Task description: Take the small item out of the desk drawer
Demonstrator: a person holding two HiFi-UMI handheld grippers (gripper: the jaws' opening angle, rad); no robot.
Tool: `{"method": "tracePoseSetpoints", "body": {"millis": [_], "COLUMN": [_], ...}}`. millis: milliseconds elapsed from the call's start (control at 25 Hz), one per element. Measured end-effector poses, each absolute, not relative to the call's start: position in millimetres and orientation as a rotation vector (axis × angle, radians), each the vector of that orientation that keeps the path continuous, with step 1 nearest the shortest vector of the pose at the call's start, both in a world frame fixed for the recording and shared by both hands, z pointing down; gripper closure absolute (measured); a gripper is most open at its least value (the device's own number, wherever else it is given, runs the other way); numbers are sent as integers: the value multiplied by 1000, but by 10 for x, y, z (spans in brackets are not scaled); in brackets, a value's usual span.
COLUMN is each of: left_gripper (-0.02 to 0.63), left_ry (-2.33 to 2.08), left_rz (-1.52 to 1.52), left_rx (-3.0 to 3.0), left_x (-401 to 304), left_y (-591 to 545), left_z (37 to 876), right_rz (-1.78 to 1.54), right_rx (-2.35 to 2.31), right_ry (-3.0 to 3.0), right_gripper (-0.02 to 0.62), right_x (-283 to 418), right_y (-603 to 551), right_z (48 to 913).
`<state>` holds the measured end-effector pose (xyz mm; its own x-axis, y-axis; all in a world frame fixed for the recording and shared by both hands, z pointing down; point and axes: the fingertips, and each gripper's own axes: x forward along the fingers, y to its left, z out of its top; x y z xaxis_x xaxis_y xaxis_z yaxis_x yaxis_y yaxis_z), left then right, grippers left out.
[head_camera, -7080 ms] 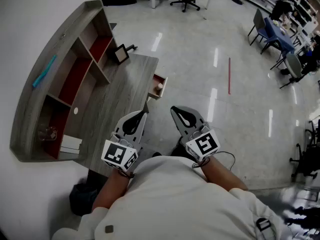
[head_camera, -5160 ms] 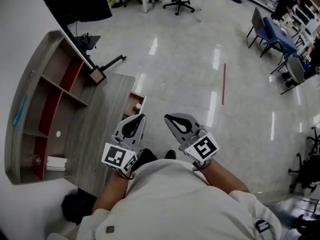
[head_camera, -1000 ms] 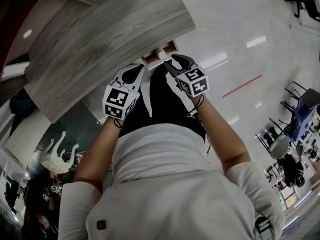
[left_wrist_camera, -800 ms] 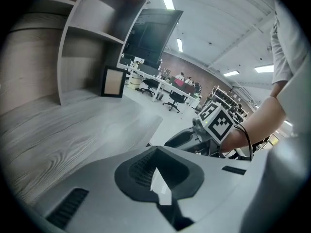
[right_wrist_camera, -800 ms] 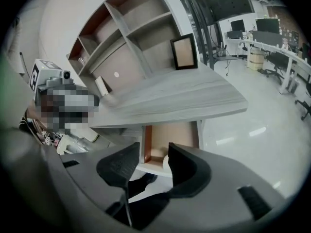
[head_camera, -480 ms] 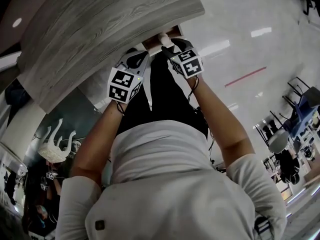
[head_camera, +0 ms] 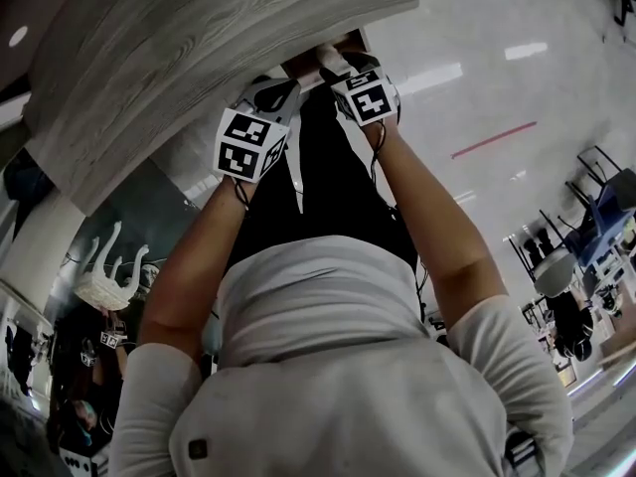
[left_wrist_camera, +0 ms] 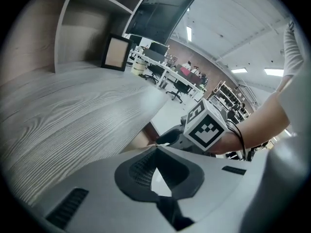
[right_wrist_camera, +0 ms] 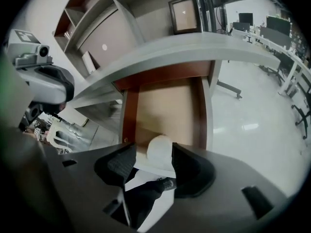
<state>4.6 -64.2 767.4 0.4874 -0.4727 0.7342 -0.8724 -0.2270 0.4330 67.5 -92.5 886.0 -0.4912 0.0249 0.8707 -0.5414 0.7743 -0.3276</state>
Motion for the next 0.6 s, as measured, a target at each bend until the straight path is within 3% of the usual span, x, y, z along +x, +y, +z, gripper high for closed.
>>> {"method": "tracePoseSetpoints", "body": {"millis": [600], "left_gripper": [595], "left_ry": [-1139], "left_rz": [600], "left_rx": [1819], "left_x": [-77], "left_y": [-610], "left_z": [7818], "right_rz": [656], "right_rx": [367], "right_ry": [-1891], "right_gripper": [357], "right_x": [540], "right_y": [-903], "right_z": [9302]}}
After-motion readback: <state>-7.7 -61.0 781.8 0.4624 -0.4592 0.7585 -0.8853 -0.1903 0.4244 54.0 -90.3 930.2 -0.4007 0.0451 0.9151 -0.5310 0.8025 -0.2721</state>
